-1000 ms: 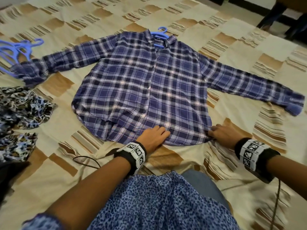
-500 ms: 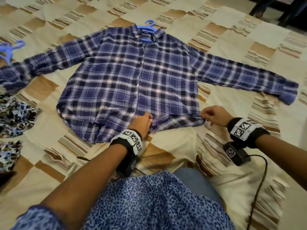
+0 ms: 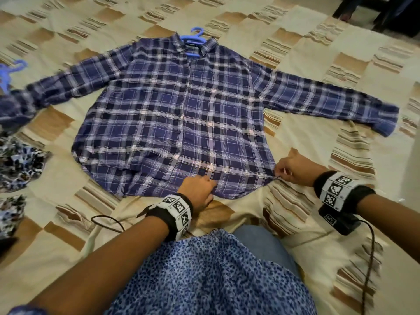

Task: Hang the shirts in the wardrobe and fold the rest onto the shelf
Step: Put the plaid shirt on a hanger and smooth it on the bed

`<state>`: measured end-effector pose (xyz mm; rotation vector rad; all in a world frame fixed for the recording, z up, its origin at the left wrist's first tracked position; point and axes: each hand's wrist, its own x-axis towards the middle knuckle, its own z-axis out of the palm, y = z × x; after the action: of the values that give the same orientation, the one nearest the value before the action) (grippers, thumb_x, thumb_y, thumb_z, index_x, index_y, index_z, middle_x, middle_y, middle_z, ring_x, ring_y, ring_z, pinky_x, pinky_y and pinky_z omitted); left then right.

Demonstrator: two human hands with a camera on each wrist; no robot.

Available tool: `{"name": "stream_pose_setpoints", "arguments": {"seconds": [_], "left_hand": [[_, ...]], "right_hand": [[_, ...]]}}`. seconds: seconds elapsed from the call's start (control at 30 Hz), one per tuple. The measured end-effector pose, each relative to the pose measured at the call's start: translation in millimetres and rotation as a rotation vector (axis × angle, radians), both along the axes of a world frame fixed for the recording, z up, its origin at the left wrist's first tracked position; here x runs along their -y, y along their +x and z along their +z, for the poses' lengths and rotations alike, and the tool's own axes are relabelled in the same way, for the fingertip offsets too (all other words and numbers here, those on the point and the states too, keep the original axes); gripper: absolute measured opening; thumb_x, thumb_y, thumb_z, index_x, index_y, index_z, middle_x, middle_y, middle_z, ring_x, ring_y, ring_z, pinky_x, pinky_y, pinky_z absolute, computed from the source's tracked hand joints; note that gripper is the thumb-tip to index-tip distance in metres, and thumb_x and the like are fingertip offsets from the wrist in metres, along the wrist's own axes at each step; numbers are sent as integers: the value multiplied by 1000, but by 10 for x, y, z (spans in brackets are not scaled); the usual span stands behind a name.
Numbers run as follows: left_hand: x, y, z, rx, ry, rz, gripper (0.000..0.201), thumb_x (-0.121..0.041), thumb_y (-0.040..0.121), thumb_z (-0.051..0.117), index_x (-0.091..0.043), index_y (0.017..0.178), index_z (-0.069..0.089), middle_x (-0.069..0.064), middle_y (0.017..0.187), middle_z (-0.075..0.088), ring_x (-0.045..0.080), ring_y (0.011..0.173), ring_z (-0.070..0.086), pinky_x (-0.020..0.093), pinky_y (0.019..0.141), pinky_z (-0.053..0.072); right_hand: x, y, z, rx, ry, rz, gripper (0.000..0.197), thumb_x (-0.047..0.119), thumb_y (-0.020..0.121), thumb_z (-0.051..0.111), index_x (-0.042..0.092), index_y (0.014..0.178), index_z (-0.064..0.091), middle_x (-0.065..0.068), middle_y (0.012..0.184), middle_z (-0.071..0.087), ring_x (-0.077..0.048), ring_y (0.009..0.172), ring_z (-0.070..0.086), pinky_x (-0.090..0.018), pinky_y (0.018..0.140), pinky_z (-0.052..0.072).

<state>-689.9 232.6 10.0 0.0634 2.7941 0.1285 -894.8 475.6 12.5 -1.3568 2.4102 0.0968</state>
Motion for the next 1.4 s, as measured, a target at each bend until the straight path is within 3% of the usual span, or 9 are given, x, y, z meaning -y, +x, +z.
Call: {"name": "stream_pose_setpoints", "arguments": {"seconds": [0.1, 0.3, 0.43, 0.6, 0.7, 0.87, 0.97, 1.17, 1.4], "left_hand": [[-40, -10, -22, 13, -58, -3, 28, -30, 94, 40, -14, 114, 52, 8, 114, 58, 27, 105, 55, 36, 79, 47], [-98, -12, 1, 172, 21, -119, 22, -29, 89, 48, -15, 102, 60, 6, 97, 63, 26, 91, 59, 33, 74, 45], [-37, -58, 133, 210, 195, -26, 14, -22, 84, 52, -20, 82, 66, 6, 80, 64, 26, 76, 57, 28, 66, 45], [172, -64, 212, 81, 193, 94, 20, -36, 82, 59, -19, 92, 58, -3, 84, 61, 21, 86, 60, 28, 70, 42], [218, 29, 108, 216, 9, 27, 43, -51, 78, 66, -18, 101, 51, -1, 97, 58, 21, 92, 58, 33, 75, 42], [185, 105, 15, 175, 14, -26, 24, -30, 92, 48, -12, 107, 54, 10, 111, 61, 29, 104, 56, 35, 79, 43], [293, 137, 49, 156, 140, 56, 14, -25, 88, 50, -15, 94, 56, 8, 100, 64, 29, 98, 59, 32, 76, 44], [563, 283, 34, 244, -8, -13, 65, -48, 77, 68, -16, 126, 40, 4, 121, 53, 25, 110, 52, 36, 85, 43], [622, 408, -21, 98, -17, 38, 63, -60, 82, 54, -13, 122, 44, 5, 118, 53, 25, 110, 51, 38, 84, 46]], "right_hand": [[106, 128, 94, -83, 156, 16, 17, 24, 90, 49, 37, 93, 60, 18, 77, 57, -20, 94, 40, -30, 78, 33], [198, 275, 202, -218, 234, 129, 12, 25, 94, 51, 30, 98, 61, 18, 86, 56, -12, 84, 39, -33, 87, 28], [317, 262, 222, -238, 411, 154, 9, 27, 89, 56, 29, 95, 64, 13, 86, 63, -15, 78, 58, -45, 94, 37], [737, 311, 400, -183, 325, 85, 16, 20, 92, 50, 11, 87, 63, -2, 78, 60, -23, 72, 60, -31, 67, 51], [1061, 447, 408, -82, 196, 156, 21, 20, 90, 47, 11, 87, 65, -5, 83, 66, -24, 80, 64, -31, 69, 52], [1499, 788, 345, 269, 280, 265, 34, 44, 80, 70, 14, 93, 63, 1, 84, 62, -16, 75, 52, -26, 68, 43], [1589, 951, 262, 217, 348, 388, 39, 52, 76, 71, 16, 88, 61, 2, 77, 56, -17, 69, 48, -24, 61, 36], [1697, 1158, 213, 49, 445, 508, 8, 24, 85, 61, 17, 86, 59, -2, 82, 53, -25, 81, 53, -29, 66, 39], [1744, 968, 360, 200, 171, 242, 7, 5, 84, 51, 6, 86, 58, -12, 81, 57, -27, 77, 50, -27, 66, 34]]}}
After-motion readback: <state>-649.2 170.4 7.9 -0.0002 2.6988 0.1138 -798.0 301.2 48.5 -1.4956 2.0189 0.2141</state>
